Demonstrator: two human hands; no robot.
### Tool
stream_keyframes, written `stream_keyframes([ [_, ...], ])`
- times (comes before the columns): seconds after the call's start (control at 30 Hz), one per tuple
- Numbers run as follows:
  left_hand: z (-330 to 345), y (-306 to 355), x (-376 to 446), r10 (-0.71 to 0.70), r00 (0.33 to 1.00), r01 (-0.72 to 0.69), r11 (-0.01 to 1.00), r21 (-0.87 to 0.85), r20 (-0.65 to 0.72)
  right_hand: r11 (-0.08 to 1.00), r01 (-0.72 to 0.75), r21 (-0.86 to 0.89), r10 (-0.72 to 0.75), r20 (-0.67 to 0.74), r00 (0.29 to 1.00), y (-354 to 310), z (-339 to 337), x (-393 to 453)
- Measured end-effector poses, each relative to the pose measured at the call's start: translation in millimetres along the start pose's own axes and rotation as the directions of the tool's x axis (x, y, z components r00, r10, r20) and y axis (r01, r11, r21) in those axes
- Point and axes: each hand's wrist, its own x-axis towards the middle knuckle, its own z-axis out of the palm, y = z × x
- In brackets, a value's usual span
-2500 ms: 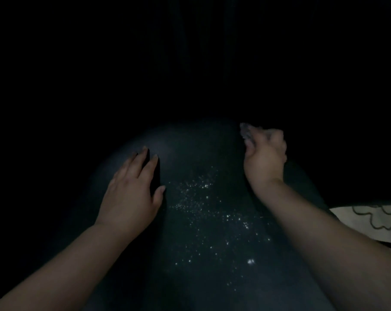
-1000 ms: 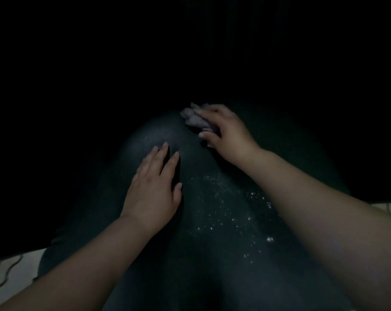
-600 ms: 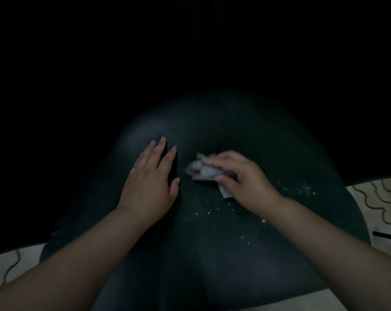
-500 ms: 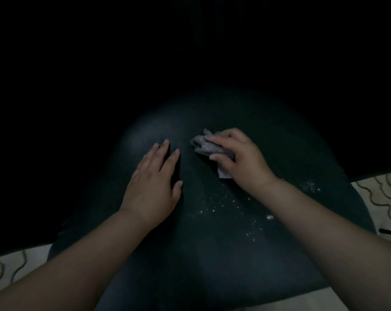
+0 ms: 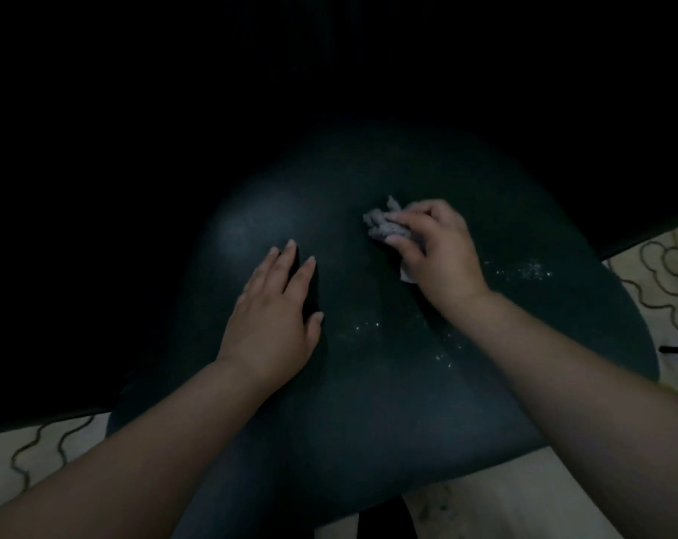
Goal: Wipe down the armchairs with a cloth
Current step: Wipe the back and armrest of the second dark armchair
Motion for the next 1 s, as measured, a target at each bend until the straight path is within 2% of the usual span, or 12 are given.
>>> stream_keyframes([
  [0.1,1.8,0.6,0.2,0.002,1.0,-0.002,1.0,0.008,-0.001,0.997,0.027,-0.069,-0.027,-0.002,1.0,-7.7,18.8,-32.4],
  [0.17,2.3,2.3,-0.1,-0.002,1.0,0.002,1.0,0.015,-0.008,0.998,0.063,0.024,-0.064,0.054,0.996,-14.5,23.4,-65.2],
  [0.23,0.9,4.8,1.2,0.004,1.0,-0.004,1.0,0.02,-0.009,0.984,0.027,0.176,-0.036,0.044,0.998,-14.4,19.7,-78.4],
  [0.33,-3.2,14.3,8.3,0.051,0.999,-0.052,0.998,0.027,0.006,0.946,-0.045,0.321,0.078,-0.091,0.993,-6.3,0.2,-77.8],
  [0.5,-6.6,41.2,36.1,0.162,0.986,-0.164,0.984,0.065,0.027,0.95,-0.087,0.299,0.165,-0.248,0.955,21.0,-35.2,-71.7],
  [0.67,-5.4,69.1,75.5,0.248,0.967,-0.252,0.963,0.099,0.05,0.943,-0.276,0.184,0.331,-0.504,0.798,78.9,-74.3,-62.7],
  [0.73,-3.5,79.0,88.8,0.268,0.962,-0.273,0.956,0.104,0.055,0.915,-0.381,0.133,0.399,-0.447,0.801,101.4,-78.1,-56.8],
  [0.8,-1.0,86.2,98.6,0.283,0.956,-0.29,0.95,0.113,0.072,0.885,-0.435,0.166,0.465,-0.378,0.801,103.7,-62.2,-57.0],
  [0.83,0.2,88.4,101.4,0.289,0.954,-0.297,0.947,0.119,0.081,0.895,-0.408,0.181,0.446,-0.371,0.814,98.5,-50.7,-63.0],
  [0.9,3.4,90.5,102.9,0.29,0.952,-0.301,0.946,0.125,0.094,0.955,-0.286,0.076,0.294,-0.354,0.888,79.0,-29.7,-77.8],
  [1.0,7.5,90.7,98.8,0.288,0.95,-0.302,0.944,0.134,0.119,0.988,-0.142,0.068,0.154,-0.223,0.963,78.0,-30.7,-87.1],
])
